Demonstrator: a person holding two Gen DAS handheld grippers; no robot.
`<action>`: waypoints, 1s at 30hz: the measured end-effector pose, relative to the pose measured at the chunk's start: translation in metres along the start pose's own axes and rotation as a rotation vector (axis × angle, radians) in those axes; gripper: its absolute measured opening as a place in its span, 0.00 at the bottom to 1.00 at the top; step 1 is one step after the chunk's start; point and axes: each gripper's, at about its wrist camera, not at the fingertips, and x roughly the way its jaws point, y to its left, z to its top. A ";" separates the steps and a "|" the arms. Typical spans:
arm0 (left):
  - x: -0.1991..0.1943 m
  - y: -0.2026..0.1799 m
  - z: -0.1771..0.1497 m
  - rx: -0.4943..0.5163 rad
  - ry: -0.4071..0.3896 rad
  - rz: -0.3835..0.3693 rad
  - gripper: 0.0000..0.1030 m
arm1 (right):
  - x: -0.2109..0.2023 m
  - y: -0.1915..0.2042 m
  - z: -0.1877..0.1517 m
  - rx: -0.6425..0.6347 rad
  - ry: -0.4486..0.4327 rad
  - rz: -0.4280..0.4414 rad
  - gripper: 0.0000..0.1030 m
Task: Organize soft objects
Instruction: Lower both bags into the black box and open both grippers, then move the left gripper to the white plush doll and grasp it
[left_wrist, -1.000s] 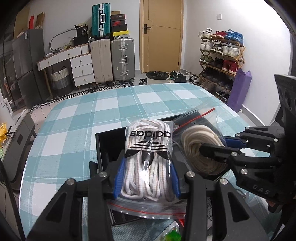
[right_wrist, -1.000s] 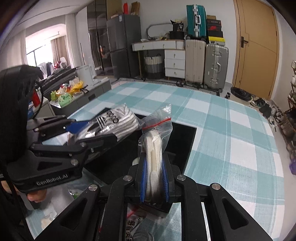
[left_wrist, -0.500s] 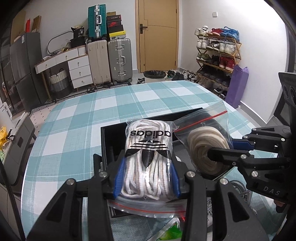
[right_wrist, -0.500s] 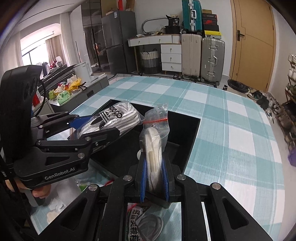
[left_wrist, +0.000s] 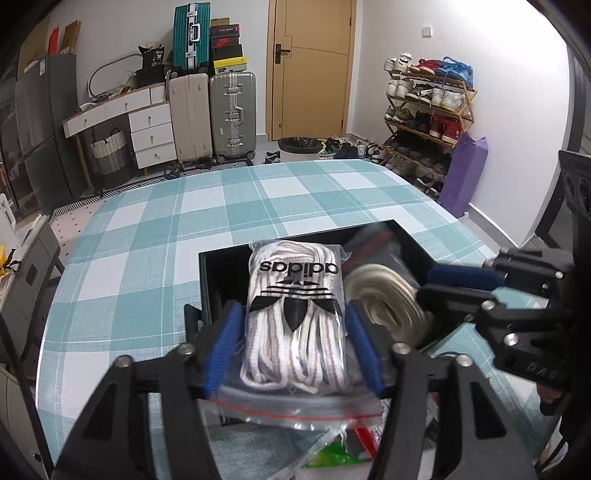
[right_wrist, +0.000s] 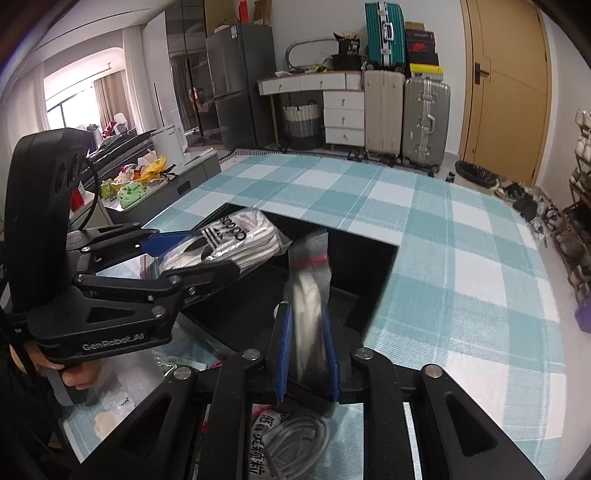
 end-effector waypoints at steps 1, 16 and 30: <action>-0.003 0.000 -0.001 -0.001 -0.005 -0.001 0.62 | -0.005 -0.001 0.000 -0.003 -0.015 -0.006 0.29; -0.063 0.011 -0.029 -0.047 -0.107 0.042 1.00 | -0.070 0.014 -0.043 0.043 -0.077 -0.070 0.99; -0.075 0.018 -0.069 -0.115 -0.083 0.047 1.00 | -0.072 0.030 -0.072 0.054 -0.032 -0.062 0.99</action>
